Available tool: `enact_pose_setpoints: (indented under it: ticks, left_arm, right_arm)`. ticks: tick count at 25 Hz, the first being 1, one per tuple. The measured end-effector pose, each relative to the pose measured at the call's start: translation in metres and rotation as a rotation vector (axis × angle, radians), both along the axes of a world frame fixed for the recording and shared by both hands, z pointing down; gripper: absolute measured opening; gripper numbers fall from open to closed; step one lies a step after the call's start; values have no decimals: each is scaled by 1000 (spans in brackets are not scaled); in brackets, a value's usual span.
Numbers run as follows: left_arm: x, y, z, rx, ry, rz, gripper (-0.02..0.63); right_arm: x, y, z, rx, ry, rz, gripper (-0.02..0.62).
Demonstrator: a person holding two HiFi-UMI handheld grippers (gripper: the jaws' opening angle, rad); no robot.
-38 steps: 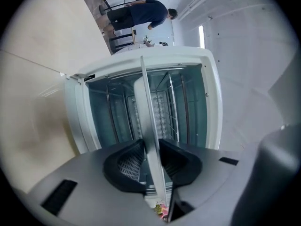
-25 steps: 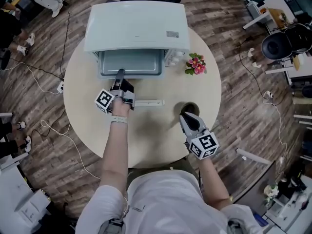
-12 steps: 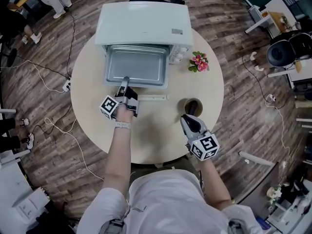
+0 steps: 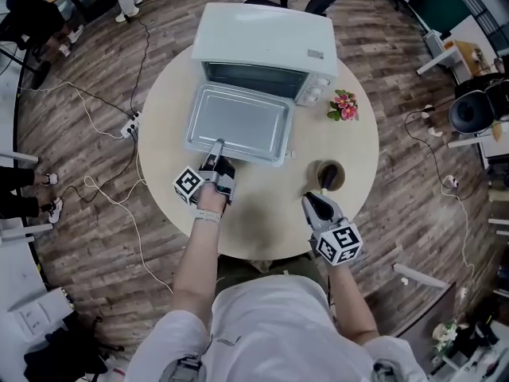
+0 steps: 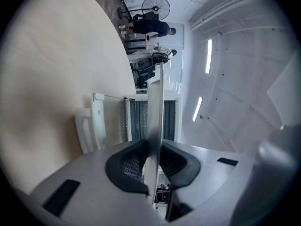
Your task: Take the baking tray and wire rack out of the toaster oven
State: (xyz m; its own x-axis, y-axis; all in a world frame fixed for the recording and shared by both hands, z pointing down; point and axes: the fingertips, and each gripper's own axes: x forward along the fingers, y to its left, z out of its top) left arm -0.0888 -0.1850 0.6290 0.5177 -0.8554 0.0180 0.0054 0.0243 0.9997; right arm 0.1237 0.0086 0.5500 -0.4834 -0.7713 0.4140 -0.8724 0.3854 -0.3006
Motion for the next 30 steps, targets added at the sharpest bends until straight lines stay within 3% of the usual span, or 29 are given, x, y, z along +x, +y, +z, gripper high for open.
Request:
enact_pose_setpoints:
  ticks: [16, 20, 24, 30]
  left_arm:
    - [-114, 104, 16, -66, -31, -46, 58]
    - [-138, 119, 16, -59, -10, -49, 58]
    - [-157, 129, 27, -107, -70, -46, 60]
    - [-190, 146, 37, -131, -70, -27, 60]
  right_arm:
    - [-91, 28, -3, 11, -25, -153, 35]
    - [-114, 30, -1, 4, -28, -199, 35]
    - [-127, 26, 2, -7, -41, -233, 35]
    - [-156, 28, 2, -16, -41, -276, 35]
